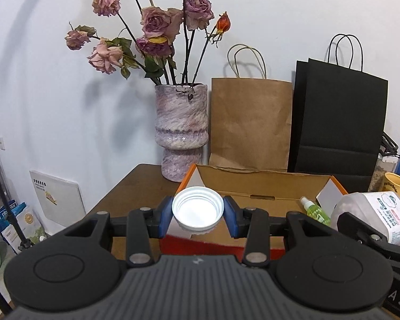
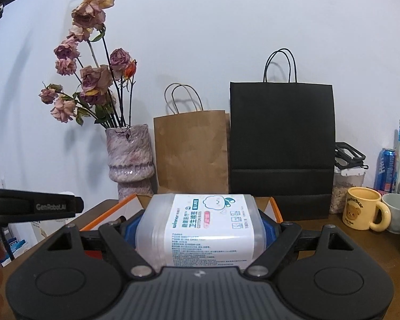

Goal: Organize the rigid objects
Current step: 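Carry the white lid and wipes pack toward the red box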

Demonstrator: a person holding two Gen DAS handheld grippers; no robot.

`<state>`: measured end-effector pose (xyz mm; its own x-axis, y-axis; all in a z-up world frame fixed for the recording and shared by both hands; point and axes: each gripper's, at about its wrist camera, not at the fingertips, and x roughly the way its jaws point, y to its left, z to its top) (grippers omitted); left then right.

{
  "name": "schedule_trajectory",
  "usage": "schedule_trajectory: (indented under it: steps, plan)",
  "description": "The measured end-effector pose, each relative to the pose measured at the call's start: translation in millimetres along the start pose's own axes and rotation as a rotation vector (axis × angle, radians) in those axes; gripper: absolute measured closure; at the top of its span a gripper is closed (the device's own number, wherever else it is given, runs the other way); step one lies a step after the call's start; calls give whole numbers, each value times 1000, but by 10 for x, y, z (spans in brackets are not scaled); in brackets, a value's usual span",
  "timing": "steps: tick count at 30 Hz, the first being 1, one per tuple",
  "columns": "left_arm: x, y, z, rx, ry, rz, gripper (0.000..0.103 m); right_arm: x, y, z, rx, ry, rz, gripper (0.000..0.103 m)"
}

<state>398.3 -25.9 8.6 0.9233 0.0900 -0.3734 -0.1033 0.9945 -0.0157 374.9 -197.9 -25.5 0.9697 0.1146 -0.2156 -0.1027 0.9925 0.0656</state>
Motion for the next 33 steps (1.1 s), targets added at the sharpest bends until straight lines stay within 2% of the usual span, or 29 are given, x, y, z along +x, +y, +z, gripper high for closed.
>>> schedule_trajectory:
  steps: [20,33]
  plan:
    - [650,-179,179,38,-2,4,62,741,-59,114,-35,11,16,21]
    - [1066,-256,192,70,28,22,62,1118,-39,74,-80,44,23,21]
